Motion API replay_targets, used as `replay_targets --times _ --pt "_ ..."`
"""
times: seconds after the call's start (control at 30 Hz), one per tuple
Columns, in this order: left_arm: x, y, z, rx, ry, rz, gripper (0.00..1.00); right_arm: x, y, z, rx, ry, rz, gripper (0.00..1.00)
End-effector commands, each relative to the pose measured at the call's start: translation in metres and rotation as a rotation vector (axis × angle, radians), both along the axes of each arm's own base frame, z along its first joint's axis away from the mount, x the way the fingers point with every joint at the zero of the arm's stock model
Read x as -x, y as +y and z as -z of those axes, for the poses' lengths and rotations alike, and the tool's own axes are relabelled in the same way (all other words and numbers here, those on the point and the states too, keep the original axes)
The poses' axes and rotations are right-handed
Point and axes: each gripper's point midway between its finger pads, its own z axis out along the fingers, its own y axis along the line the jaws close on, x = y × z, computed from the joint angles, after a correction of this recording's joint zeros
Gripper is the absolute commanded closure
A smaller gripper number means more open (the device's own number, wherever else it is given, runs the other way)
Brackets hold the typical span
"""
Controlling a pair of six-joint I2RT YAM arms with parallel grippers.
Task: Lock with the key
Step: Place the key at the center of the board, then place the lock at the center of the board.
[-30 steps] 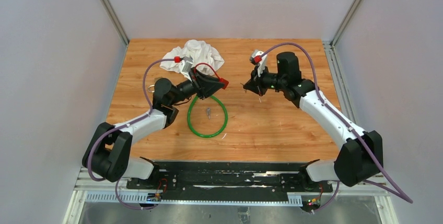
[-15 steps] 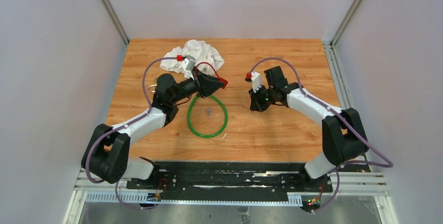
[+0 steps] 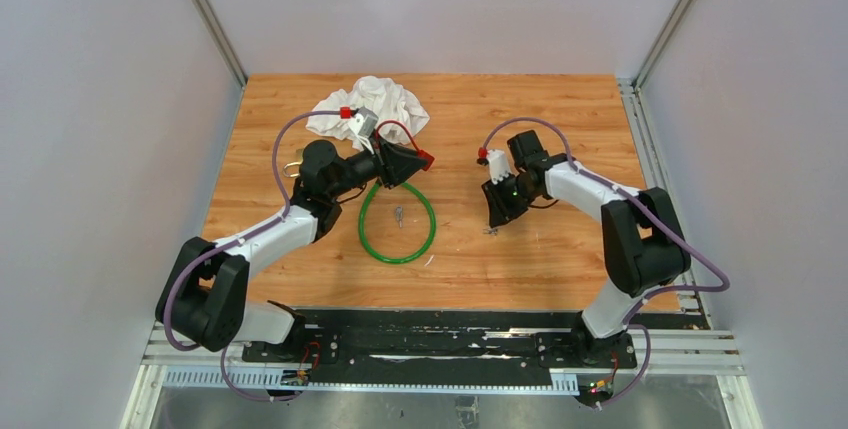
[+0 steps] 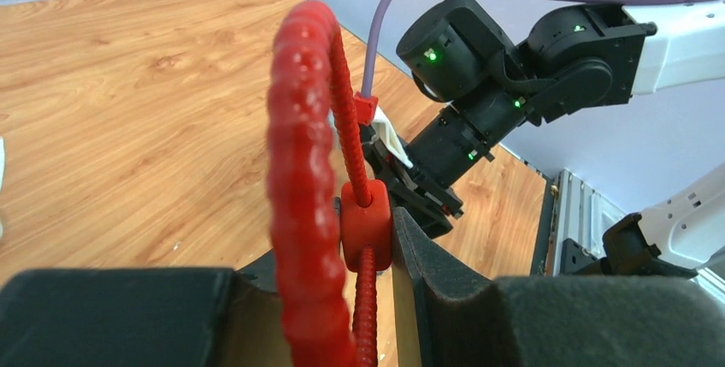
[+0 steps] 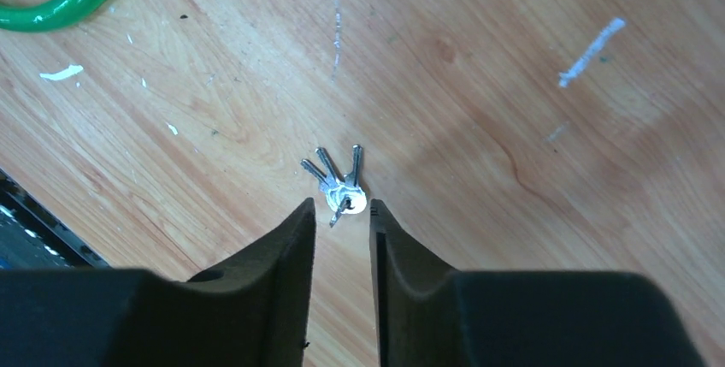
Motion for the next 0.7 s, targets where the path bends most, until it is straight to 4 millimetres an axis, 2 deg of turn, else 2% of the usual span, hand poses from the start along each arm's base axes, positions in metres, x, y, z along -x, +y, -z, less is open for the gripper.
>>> replay_targets --times 0.0,0.07,0.2,0.4,0.67 --pt "-0.006 0.000 -0.015 0.009 -0.064 -0.014 1.00 -0.012 -0.008 -0.024 -0.018 -0.042 0.027 0.65" --pt "-0.006 -0.002 -0.011 0.006 -0.052 -0.008 0.99 -0.017 -0.012 -0.035 -0.024 -0.072 0.030 0.59" --pt "-0.004 -0.015 -0.001 -0.012 -0.029 0.024 1.00 -0.026 -0.018 -0.066 -0.044 -0.152 0.048 0.55" --pt "-0.008 -0.046 0.033 -0.070 0.092 0.100 1.00 -0.033 -0.040 -0.115 -0.104 -0.278 0.118 0.54" --pt "-0.021 -0.096 0.081 -0.114 0.301 0.189 1.00 -0.035 -0.077 -0.132 -0.151 -0.351 0.226 0.54"
